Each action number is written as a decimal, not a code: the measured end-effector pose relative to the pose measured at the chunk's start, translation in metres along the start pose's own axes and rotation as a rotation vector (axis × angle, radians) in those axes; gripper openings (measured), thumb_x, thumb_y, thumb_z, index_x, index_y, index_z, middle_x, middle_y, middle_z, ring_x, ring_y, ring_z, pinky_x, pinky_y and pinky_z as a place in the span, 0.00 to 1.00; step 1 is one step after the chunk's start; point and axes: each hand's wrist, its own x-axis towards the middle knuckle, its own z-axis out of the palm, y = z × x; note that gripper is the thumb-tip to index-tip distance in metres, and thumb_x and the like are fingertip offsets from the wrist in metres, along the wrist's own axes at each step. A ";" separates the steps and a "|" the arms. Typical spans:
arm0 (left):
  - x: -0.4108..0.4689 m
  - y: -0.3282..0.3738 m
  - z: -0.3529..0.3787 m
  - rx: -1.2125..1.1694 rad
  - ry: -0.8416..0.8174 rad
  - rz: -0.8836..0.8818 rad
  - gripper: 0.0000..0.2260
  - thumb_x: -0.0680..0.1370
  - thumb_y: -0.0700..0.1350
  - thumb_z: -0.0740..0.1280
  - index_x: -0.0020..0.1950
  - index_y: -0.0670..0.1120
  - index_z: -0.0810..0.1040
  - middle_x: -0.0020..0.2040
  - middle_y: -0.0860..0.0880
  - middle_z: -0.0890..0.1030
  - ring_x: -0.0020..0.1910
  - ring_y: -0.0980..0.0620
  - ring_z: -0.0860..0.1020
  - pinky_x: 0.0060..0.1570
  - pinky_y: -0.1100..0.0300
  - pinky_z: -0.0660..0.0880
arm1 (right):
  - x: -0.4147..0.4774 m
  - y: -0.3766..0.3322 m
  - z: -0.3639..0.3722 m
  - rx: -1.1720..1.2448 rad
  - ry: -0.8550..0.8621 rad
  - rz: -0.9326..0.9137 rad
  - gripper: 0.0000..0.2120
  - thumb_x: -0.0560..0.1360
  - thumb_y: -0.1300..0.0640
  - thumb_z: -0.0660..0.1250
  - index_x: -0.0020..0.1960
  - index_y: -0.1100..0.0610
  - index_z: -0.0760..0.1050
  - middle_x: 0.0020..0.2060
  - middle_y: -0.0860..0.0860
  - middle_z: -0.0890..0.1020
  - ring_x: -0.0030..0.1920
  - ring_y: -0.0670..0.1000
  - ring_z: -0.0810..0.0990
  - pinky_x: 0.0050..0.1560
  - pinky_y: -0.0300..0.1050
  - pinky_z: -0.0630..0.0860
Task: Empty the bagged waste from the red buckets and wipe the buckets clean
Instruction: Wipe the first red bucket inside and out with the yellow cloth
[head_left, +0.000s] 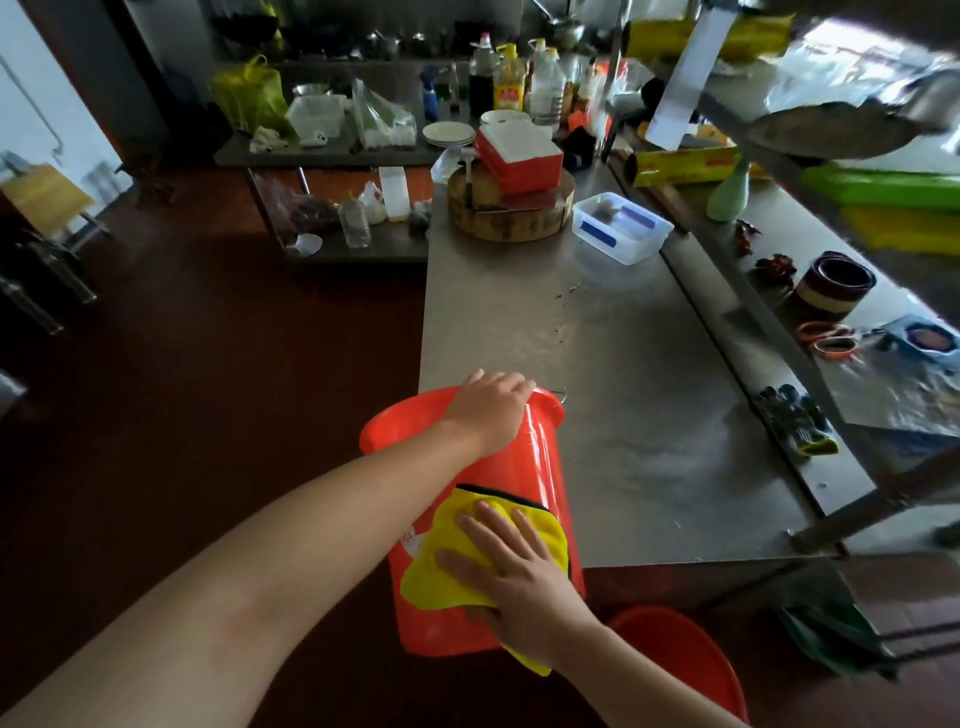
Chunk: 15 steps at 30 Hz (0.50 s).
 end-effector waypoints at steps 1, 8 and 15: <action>0.003 0.001 0.001 0.047 -0.019 -0.004 0.21 0.82 0.40 0.55 0.76 0.45 0.67 0.71 0.45 0.73 0.69 0.43 0.72 0.70 0.47 0.64 | 0.003 -0.006 0.002 -0.007 -0.008 0.002 0.31 0.76 0.41 0.65 0.77 0.38 0.62 0.80 0.50 0.60 0.81 0.56 0.50 0.74 0.69 0.61; 0.001 -0.015 -0.002 -0.008 -0.036 -0.199 0.15 0.80 0.36 0.57 0.64 0.44 0.75 0.58 0.43 0.78 0.60 0.40 0.74 0.60 0.50 0.70 | 0.013 -0.023 0.007 -0.050 -0.018 0.018 0.35 0.74 0.41 0.66 0.78 0.37 0.58 0.80 0.49 0.59 0.82 0.55 0.48 0.75 0.65 0.59; -0.020 -0.031 0.002 -0.257 0.068 -0.074 0.19 0.80 0.33 0.59 0.67 0.45 0.78 0.56 0.44 0.81 0.58 0.42 0.76 0.60 0.49 0.71 | 0.007 0.003 -0.009 -0.011 0.046 0.130 0.30 0.79 0.38 0.63 0.79 0.36 0.59 0.81 0.47 0.57 0.81 0.54 0.51 0.73 0.63 0.66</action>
